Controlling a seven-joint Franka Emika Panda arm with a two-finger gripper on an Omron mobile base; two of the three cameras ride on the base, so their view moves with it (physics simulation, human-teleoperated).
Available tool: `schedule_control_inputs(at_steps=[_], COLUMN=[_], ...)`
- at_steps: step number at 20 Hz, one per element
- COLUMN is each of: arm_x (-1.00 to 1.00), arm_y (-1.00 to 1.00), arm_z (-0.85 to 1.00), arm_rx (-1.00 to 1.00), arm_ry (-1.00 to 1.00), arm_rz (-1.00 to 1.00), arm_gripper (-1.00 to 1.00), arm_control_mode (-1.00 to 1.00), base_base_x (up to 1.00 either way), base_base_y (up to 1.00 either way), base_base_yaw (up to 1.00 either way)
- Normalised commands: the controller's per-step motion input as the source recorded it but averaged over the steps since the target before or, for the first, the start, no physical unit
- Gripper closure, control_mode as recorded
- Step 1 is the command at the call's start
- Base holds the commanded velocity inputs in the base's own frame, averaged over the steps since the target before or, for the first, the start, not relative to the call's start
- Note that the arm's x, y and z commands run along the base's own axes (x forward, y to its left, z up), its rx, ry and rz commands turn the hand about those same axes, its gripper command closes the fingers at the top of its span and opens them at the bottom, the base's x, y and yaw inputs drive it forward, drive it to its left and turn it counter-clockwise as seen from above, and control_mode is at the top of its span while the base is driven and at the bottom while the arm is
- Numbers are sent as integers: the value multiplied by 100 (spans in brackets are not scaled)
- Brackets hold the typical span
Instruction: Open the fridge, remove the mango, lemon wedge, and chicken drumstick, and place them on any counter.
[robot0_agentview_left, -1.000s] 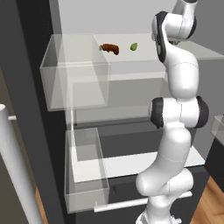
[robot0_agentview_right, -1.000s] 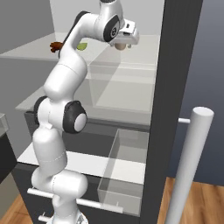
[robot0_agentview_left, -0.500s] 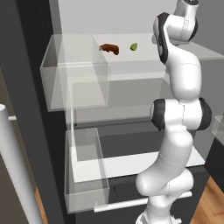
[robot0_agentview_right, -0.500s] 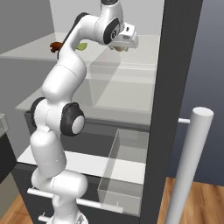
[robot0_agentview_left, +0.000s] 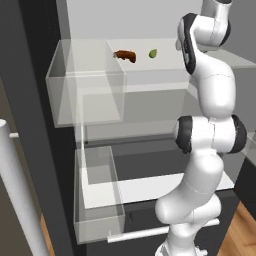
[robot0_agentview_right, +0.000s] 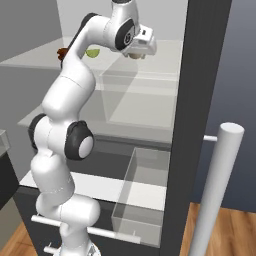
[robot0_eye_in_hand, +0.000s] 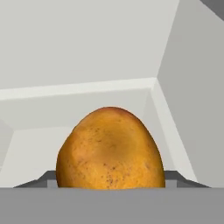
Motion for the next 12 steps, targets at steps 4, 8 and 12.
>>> schedule_control_inputs(at_steps=[4, 8, 12], arm_x=[-100, -100, -100], arm_y=[16, 28, 32], arm_z=[0, 0, 0], arm_rx=[-1, -4, -5], arm_ry=[-13, -17, -19], arm_rz=[0, 0, 0], arm_gripper=[100, 100, 100], arm_control_mode=[-100, -100, -100], base_base_x=[0, 0, 0], base_base_y=[0, 0, 0], base_base_yaw=[0, 0, 0])
